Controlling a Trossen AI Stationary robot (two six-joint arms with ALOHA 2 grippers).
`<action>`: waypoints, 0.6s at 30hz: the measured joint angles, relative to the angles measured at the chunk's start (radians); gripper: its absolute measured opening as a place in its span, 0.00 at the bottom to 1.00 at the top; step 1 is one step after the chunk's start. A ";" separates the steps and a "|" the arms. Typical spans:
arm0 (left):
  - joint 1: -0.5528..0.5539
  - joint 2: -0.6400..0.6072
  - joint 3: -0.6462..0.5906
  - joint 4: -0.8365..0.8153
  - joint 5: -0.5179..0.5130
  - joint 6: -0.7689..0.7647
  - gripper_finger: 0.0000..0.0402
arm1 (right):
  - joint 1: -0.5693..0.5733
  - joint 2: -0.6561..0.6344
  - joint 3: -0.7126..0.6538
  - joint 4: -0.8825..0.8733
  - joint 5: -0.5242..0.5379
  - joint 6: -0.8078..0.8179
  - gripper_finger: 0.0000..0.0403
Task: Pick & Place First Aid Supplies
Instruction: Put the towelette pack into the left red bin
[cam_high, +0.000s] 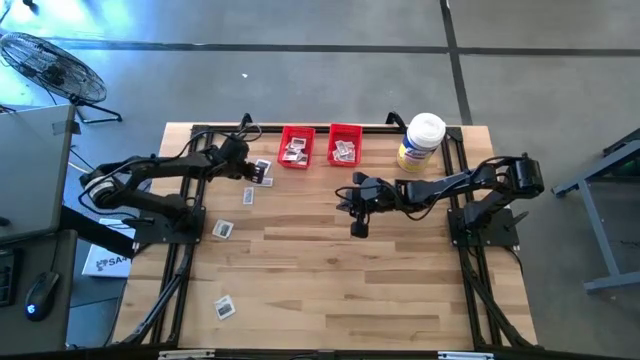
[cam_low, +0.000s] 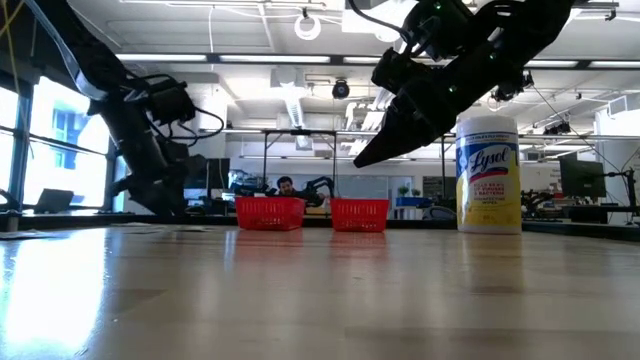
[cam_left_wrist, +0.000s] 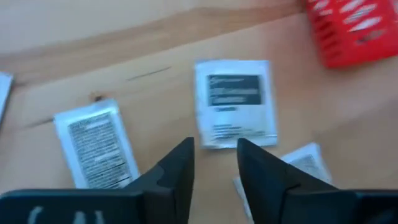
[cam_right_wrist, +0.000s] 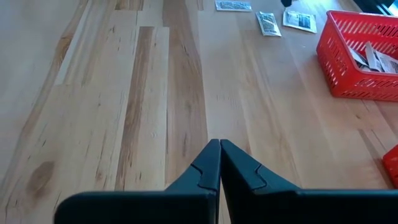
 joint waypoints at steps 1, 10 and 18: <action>0.000 0.012 0.000 0.001 -0.014 -0.012 0.31 | 0.000 0.000 0.000 0.000 0.000 0.000 0.01; -0.001 0.096 0.003 0.080 -0.035 -0.028 0.33 | 0.000 0.000 0.000 0.000 -0.016 0.000 0.01; -0.117 0.122 0.004 0.085 -0.166 -0.060 0.32 | 0.000 0.000 0.000 0.000 -0.015 -0.001 0.00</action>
